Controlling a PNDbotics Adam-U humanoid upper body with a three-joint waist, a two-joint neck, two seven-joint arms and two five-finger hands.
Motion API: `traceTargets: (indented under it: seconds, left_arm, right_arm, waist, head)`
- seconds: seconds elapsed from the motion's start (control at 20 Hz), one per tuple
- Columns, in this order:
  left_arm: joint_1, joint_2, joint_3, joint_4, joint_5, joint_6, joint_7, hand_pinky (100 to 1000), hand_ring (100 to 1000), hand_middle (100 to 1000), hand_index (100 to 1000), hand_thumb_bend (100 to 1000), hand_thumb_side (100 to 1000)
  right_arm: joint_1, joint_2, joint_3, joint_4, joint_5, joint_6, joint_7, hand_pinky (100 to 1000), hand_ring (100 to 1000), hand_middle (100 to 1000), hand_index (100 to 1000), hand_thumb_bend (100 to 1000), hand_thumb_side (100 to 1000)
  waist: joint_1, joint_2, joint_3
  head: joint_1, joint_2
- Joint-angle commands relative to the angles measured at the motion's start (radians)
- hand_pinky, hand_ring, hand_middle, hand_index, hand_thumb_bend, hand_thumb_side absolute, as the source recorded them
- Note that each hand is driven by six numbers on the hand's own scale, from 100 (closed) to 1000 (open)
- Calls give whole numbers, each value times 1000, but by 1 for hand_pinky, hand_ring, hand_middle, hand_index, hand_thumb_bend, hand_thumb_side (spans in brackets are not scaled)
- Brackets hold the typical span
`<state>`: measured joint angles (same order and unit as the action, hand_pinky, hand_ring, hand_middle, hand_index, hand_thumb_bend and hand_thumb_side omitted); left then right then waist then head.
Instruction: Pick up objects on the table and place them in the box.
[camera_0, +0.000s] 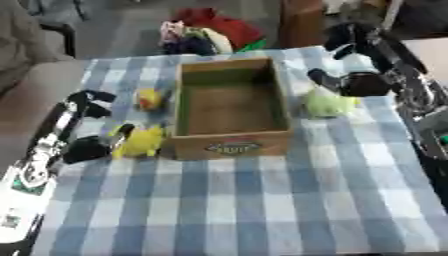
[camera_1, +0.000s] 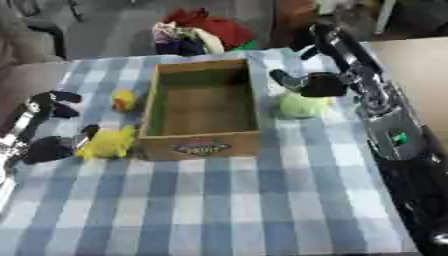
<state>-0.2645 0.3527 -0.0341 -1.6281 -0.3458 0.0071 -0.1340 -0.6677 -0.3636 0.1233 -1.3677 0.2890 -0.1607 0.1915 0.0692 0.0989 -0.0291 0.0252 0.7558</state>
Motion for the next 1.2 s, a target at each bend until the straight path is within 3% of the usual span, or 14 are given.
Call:
traceTargets:
  seconds: [0.05,0.65,0.9,1.2]
  left_arm:
    - [-9,29,12,-6,-4,0,-4,746,666,721,780,426,194]
    - [-36,48,10,23,-13,0,25,740,661,713,777,405,158]
    - [-73,123,-14,59,-59,0,11,743,685,736,792,417,130]
    - [-146,232,-84,151,-123,-42,-83,748,716,762,815,463,116]
  right_arm:
    - [-13,-12,-9,-8,1,0,1,646,718,625,796,470,217]
    - [-13,-14,-9,-12,-2,0,6,645,718,622,792,469,217]
    - [-12,-13,-6,-11,-3,-1,11,646,718,622,791,469,218]
    - [-14,-11,-3,-10,-3,-4,15,646,719,621,791,468,218]
  waist:
    - [-1,-7,-1]
    - [1,14,-3]
    - [1,14,-4]
    - [4,11,-9]
  head:
    - [8,13]
    - [36,14]
    - [39,14]
    - [41,14]
